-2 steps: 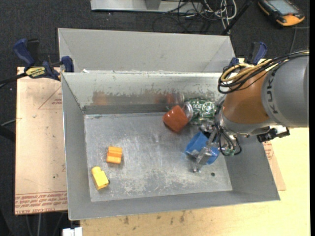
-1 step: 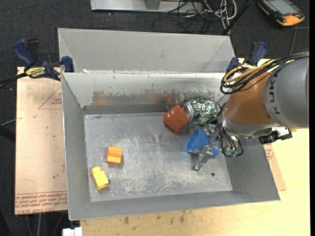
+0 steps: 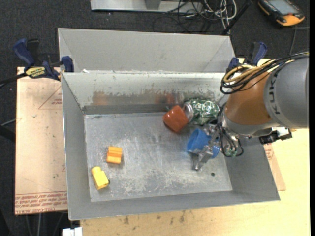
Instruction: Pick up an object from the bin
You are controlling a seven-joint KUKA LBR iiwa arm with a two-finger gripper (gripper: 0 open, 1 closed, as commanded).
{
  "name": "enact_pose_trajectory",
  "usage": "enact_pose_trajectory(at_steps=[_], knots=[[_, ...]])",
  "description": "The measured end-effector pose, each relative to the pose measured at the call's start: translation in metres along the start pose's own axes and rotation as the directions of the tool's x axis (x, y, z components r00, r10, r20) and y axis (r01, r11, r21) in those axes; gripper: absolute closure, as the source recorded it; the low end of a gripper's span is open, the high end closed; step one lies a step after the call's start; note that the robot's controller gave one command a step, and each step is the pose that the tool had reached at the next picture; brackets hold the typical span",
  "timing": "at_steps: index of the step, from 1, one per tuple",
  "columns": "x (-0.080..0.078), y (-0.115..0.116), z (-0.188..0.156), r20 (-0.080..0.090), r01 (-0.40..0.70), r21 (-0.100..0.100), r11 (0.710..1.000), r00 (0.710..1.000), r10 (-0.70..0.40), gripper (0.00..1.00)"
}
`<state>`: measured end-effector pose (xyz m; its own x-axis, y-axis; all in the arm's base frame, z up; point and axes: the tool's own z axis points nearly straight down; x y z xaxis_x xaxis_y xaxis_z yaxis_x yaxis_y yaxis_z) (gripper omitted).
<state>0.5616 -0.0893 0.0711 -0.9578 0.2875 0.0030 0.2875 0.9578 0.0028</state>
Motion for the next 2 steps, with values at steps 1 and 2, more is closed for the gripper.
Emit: enact_pose_trajectory(at_steps=[1, 2], knots=[[0.001, 0.000, -0.003, -0.002, 0.000, 0.000, 1.000, 1.000, 0.000, 1.00], [0.003, 0.000, -0.022, -0.008, 0.000, 0.002, 1.000, 1.000, 0.000, 1.00]])
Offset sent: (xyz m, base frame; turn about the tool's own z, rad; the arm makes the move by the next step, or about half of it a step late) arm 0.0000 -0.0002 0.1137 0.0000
